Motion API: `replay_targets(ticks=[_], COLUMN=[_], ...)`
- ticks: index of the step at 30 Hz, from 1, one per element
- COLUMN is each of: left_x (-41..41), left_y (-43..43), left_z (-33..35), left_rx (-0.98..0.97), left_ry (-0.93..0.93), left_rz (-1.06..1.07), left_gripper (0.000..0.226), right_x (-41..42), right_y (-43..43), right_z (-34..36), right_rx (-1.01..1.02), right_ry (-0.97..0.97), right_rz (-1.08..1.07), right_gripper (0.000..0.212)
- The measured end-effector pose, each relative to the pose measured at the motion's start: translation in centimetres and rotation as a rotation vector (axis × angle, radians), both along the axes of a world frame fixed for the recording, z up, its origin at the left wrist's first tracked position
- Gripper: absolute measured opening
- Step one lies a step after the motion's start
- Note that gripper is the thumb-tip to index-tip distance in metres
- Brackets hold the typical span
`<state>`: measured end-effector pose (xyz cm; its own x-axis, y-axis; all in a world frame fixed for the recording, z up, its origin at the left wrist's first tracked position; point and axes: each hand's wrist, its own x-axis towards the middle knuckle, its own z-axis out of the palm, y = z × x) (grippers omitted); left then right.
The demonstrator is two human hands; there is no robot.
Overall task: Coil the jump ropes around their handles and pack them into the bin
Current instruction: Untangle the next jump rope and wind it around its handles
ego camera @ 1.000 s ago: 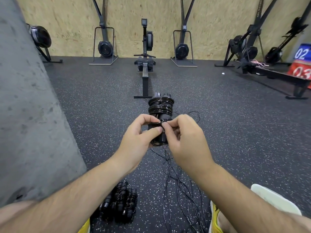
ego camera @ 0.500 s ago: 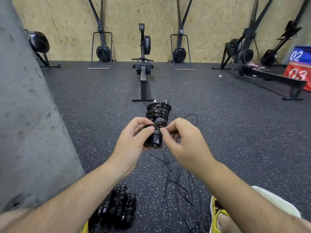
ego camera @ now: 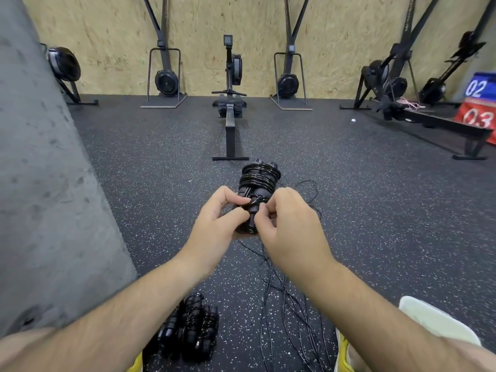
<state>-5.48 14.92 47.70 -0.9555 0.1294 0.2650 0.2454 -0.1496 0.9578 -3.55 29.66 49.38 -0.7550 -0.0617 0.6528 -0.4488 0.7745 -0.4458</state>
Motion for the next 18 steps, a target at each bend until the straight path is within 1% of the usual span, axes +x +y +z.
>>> replay_targets(ticks=[3,5,6,8,10,12,15,18], left_x=[-0.4,-0.5,-0.6,-0.7,-1.0,-1.3,-1.6,-1.6], left_y=[-0.4,-0.6,-0.7,-0.7,-0.6,-0.7,-1.0,-0.9], left_z=[-0.2,-0.2,-0.2,-0.1,-0.2,-0.4,-0.9,-1.2], left_rx=[-0.017,-0.066,-0.107,-0.191,-0.213,-0.211,-0.286,-0.284], left_ry=[0.046,0.071,0.091,0.146,0.197,0.228,0.3,0.277], left_rz=[-0.018,-0.035,-0.022,0.03,0.06,0.065,0.076,0.079], left_gripper=[0.026,0.034,0.038,0.04,0.036,0.033,0.031,0.03], right_x=[-0.3,-0.6,-0.6,-0.7,-0.9,-1.0,-1.2,-1.5], right_y=[0.7,1.2,1.3,1.4,1.3,1.1,1.0,1.1], right_z=[0.3,0.6,0.8,0.9,0.8,0.7,0.8,0.9], right_rx=[-0.041,-0.075,-0.079,-0.051,-0.015,-0.024,-0.003,0.025], right_ry=[-0.021,-0.062,-0.089,-0.107,-0.105,-0.129,-0.1,-0.14], right_rz=[0.054,0.093,0.114,0.134,0.132,0.117,0.122,0.11], right_gripper=[0.022,0.01,0.008,0.027,0.034,0.035,0.028,0.025])
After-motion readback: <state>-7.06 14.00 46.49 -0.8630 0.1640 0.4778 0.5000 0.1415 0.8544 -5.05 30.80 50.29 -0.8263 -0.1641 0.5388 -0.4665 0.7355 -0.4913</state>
